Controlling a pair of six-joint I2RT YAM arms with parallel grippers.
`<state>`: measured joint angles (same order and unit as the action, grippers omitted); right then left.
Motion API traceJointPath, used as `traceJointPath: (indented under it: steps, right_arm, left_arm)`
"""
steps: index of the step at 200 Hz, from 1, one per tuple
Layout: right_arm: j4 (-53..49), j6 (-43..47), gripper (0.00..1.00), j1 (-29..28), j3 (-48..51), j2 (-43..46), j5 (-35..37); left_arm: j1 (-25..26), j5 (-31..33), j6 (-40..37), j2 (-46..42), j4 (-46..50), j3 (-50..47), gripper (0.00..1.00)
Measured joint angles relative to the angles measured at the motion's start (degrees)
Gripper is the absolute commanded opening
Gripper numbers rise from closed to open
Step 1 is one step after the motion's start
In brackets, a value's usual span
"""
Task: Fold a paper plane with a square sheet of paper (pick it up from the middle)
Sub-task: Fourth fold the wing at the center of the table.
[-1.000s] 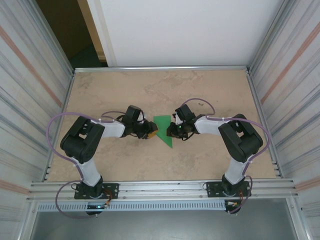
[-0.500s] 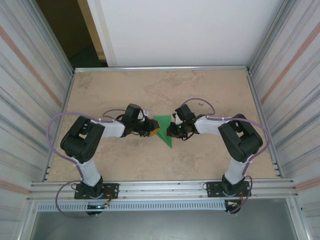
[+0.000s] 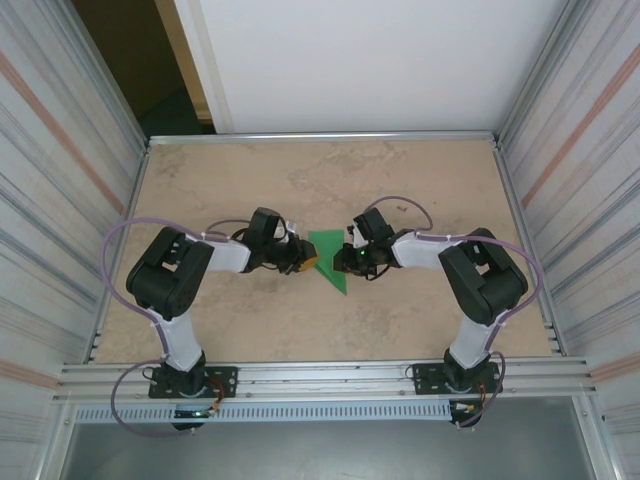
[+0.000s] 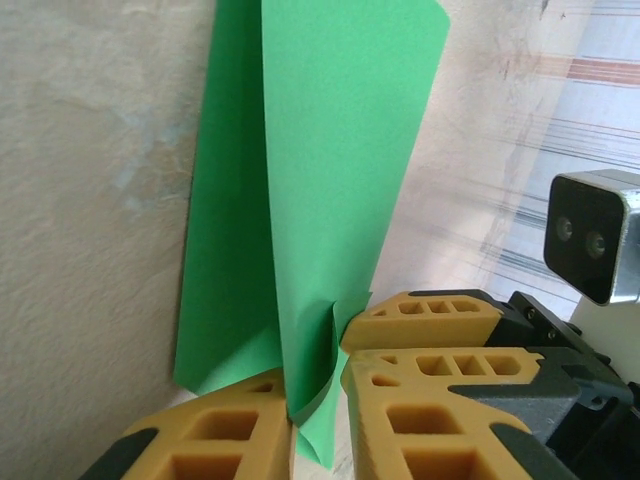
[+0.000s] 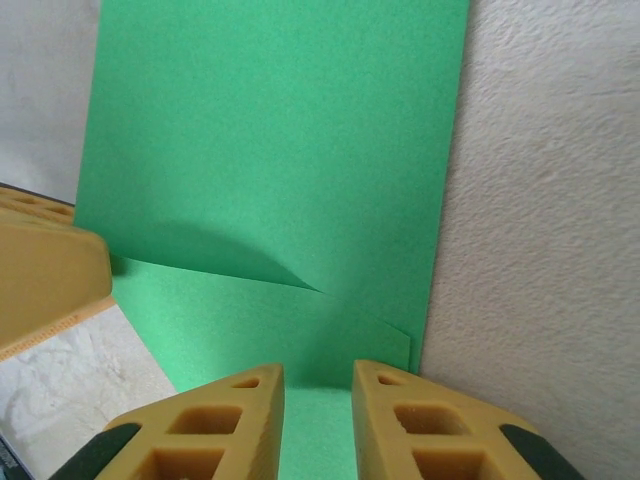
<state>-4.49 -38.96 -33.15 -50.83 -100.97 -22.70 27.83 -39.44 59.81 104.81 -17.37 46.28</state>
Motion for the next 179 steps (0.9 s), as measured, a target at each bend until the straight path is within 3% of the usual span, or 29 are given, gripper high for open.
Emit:
traceJointPath:
  steps: [64,105,179]
  right_arm:
    - [-0.3,1.0,0.44,0.5,2.2,7.5,2.3]
    - [-2.8,5.0,0.47,-0.6,3.5,12.9,10.7]
    - [-7.2,12.7,0.43,-17.7,0.8,10.7,31.1]
  left_arm:
    - [0.0,0.0,-0.2,0.1,-0.8,0.3,0.12]
    - [0.0,2.6,-0.5,-0.4,1.1,1.3,0.12]
    - [3.1,10.6,0.2,-3.1,8.2,5.1,0.12]
